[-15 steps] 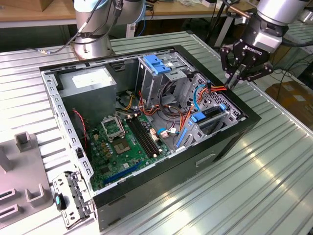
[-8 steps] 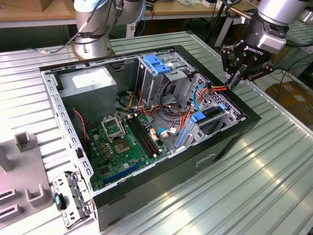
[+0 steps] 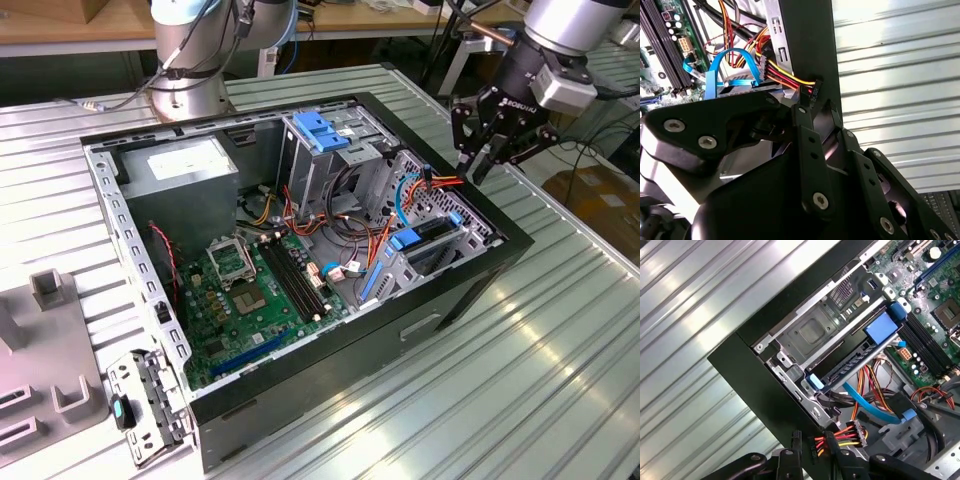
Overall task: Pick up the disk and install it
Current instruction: 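Insert the first disk wire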
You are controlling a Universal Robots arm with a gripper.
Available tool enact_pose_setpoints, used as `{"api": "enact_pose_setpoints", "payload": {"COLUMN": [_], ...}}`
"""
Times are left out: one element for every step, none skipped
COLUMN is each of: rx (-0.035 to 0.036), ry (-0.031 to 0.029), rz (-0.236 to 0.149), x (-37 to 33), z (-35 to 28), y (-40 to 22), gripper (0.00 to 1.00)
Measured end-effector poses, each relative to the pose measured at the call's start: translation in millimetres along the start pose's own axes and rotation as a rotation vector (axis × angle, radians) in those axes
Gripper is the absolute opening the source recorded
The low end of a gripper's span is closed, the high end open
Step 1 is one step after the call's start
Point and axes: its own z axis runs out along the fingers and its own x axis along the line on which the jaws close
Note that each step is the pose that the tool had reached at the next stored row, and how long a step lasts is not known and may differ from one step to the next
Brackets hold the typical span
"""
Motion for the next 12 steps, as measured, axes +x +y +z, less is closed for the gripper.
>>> {"api": "enact_pose_setpoints", "payload": {"rx": [0.0002, 0.0006, 0.0007, 0.0004, 0.0003, 0.0004, 0.0003, 0.0003, 0.0002, 0.0002, 0.0001, 0.0004], "ry": [0.0, -0.0004, -0.0005, -0.0003, -0.0002, -0.0003, -0.0003, -0.0002, -0.0001, -0.0002, -0.0001, -0.0003], "rz": [-0.004, -0.013, -0.024, -0.036, -0.041, -0.044, -0.048, -0.048, -0.048, -0.048, -0.048, -0.048], "x": [-0.4, -0.7, -0.1, 0.3, 0.3, 0.4, 0.4, 0.4, 0.5, 0.5, 0.5, 0.5], "z": [0.4, 1.6, 2.5, 3.4, 4.1, 4.8, 6.3, 6.3, 6.3, 6.3, 6.3, 6.1], "y": [-0.7, -1.7, -2.3, -2.7, -2.7, -2.7, -2.8, -2.8, -2.8, -2.8, -2.8, -2.8], "gripper": [0.31, 0.31, 0.31, 0.31, 0.31, 0.31, 0.31, 0.31, 0.3, 0.24, 0.24, 0.17]}}
